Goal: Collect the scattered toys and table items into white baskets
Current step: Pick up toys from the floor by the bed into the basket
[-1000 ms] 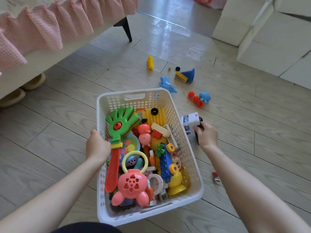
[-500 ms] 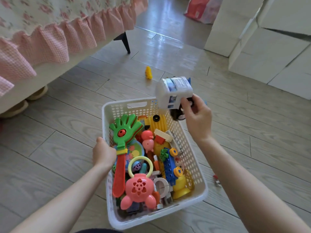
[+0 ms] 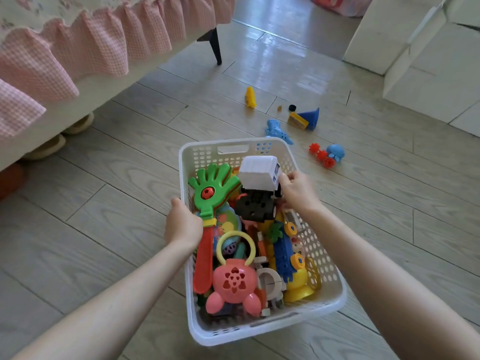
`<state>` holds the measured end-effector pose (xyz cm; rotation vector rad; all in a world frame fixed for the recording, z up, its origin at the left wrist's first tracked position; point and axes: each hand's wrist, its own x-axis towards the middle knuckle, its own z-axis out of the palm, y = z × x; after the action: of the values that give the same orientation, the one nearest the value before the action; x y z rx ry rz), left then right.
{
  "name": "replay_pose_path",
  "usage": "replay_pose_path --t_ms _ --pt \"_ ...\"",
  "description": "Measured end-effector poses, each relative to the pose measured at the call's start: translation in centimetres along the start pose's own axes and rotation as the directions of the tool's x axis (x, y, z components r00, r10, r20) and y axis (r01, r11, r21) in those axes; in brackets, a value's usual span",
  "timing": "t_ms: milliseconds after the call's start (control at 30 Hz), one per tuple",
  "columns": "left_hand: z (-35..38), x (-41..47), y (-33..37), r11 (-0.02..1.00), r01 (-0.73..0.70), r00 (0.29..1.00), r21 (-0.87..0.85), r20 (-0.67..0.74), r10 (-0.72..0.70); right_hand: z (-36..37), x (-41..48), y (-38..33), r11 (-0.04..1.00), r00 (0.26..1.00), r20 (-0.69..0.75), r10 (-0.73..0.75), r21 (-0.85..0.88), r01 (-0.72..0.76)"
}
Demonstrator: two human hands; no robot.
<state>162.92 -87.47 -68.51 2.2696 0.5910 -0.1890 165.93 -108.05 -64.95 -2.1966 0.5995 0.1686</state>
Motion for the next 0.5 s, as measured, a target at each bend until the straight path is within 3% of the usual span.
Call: replay_pose_path --t_ms 67,133,367,500 --pt "0.0 0.0 -0.1 1.000 -0.006 1.000 -0.006 -0.001 0.006 0.1 -0.5 0.2 0.980 0.979 -0.142 -0.147 -0.155 0.125" --pt "0.1 0.0 -0.2 1.000 -0.008 1.000 -0.012 0.003 0.008 0.2 -1.1 0.1 0.965 0.955 -0.199 -0.220 -0.189 0.183" --pt "0.2 0.1 -0.2 1.000 -0.006 1.000 -0.004 0.001 0.006 1.8 -2.7 0.7 0.907 0.953 -0.010 -0.304 -0.308 0.287" --pt "0.1 0.1 -0.3 1.000 -0.011 1.000 -0.005 0.001 0.011 2.2 -2.3 0.5 0.922 0.945 -0.002 -0.327 -0.221 0.319"
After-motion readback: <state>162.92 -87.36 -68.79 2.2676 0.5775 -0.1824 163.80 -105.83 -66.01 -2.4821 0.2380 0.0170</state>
